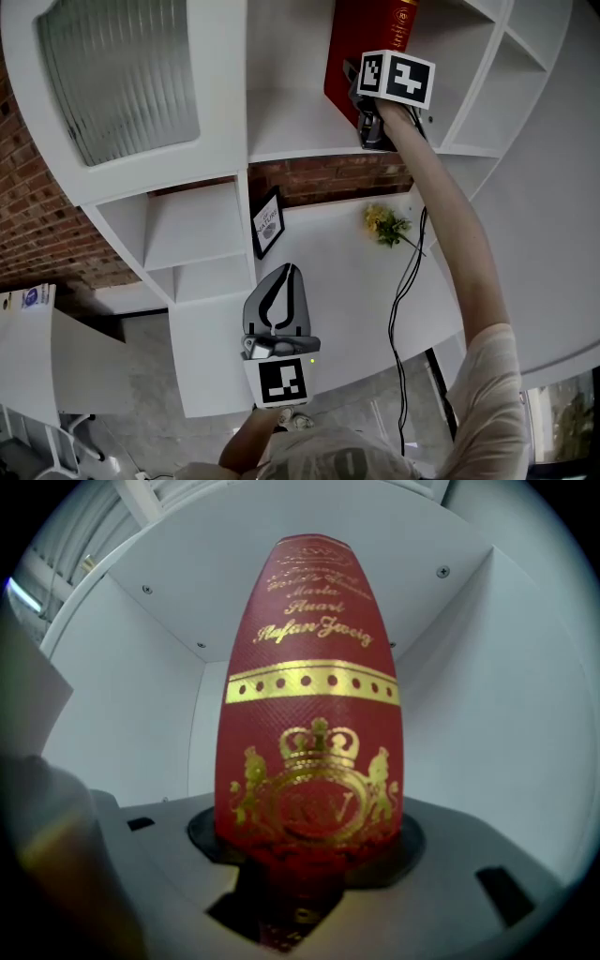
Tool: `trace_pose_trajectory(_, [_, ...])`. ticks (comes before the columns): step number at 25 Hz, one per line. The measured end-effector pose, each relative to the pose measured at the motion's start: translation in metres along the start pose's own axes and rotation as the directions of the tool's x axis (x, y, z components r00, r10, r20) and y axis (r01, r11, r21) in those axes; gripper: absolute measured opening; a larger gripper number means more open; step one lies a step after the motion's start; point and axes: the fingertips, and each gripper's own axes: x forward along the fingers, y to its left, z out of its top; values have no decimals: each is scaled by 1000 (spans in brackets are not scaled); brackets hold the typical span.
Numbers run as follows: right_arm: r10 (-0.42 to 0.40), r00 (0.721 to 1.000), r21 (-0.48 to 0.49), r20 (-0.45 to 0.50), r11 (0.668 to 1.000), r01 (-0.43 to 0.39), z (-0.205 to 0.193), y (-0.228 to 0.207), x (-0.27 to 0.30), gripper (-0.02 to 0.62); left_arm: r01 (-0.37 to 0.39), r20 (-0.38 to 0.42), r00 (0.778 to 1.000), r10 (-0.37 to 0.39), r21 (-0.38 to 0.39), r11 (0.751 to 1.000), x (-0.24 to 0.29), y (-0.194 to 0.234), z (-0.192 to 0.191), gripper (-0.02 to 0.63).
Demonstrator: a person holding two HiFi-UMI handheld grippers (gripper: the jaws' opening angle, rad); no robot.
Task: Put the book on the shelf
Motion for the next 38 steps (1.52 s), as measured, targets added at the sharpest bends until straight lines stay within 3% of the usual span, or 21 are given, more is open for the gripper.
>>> trace_pose_trajectory(20, [-16,999,-31,35,999,17,3,6,22,247,12,-18,1000,-11,27,1000,-2,7,-5,13])
trace_pose_trajectory(24, [-16,995,-84,101,996,24,7,10,16,284,17,-16,1000,-17,24,1000,-4,5,-3,12])
trace_pose_trajectory(38, [-2,990,-49,138,999,8,29,6,-45,311,100,65,993,-101,20,995,-10,-29,31,13])
